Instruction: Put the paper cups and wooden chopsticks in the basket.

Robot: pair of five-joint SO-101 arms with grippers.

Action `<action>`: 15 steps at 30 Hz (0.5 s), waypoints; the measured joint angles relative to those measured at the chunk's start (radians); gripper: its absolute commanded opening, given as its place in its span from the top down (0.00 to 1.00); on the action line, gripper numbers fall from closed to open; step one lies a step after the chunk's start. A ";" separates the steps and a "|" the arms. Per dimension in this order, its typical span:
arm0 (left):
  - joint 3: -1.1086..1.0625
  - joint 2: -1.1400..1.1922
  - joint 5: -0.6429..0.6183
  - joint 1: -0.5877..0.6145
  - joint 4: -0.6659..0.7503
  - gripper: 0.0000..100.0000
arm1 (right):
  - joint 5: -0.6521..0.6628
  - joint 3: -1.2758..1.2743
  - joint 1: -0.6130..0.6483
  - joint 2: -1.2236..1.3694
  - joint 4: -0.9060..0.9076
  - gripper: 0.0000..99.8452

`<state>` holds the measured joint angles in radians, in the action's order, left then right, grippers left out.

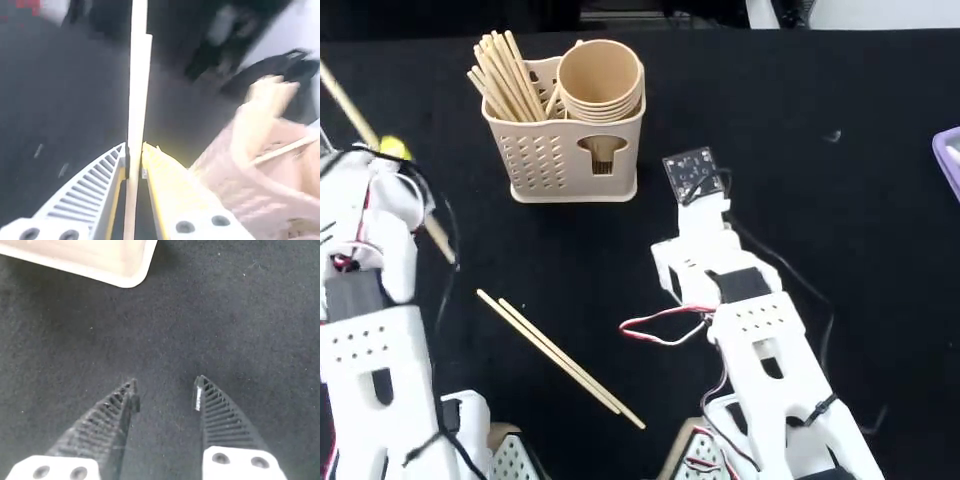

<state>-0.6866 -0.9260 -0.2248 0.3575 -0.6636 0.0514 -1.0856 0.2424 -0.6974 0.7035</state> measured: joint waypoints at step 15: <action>-0.018 -0.043 0.017 -0.241 0.669 0.97 | 0.000 -0.011 0.000 0.000 -0.009 0.82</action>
<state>-0.7050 -0.9689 -0.2079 0.1166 0.0054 0.0514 -1.0963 0.2424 -0.6974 0.6943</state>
